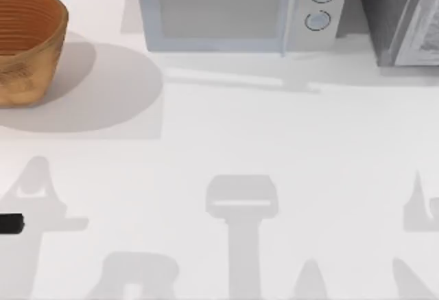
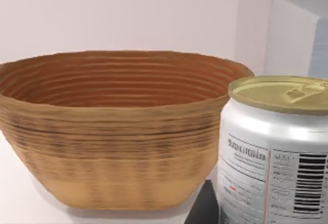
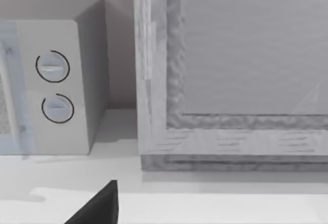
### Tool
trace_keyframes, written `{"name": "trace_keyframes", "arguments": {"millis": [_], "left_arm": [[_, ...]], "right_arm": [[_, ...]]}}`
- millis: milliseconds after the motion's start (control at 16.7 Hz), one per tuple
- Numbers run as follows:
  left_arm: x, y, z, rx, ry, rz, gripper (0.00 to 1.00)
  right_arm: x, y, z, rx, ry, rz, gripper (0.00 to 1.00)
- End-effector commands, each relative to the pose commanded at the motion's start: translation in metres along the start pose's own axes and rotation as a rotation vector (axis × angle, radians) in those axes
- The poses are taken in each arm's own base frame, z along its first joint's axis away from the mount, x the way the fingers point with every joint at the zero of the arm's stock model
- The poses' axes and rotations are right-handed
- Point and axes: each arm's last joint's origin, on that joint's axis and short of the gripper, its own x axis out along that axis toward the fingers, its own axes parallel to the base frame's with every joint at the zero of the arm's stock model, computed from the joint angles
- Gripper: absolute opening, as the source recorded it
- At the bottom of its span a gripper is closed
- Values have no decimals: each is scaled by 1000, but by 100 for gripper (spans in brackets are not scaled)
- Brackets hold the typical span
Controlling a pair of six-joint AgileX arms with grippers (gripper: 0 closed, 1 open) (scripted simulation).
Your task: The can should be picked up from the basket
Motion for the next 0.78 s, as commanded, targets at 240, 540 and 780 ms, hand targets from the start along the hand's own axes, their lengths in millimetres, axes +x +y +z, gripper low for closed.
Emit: {"name": "trace_keyframes", "arguments": {"millis": [240, 540, 780], "left_arm": [[0, 0, -1, 2, 6, -2, 0], [3, -2, 11, 5, -3, -41, 0], [18, -8, 36, 10, -8, -138, 0]], "right_arm": [[0, 0, 0, 0, 0, 0, 100], [0, 0, 0, 0, 0, 0, 100], [0, 0, 0, 0, 0, 0, 100]]}}
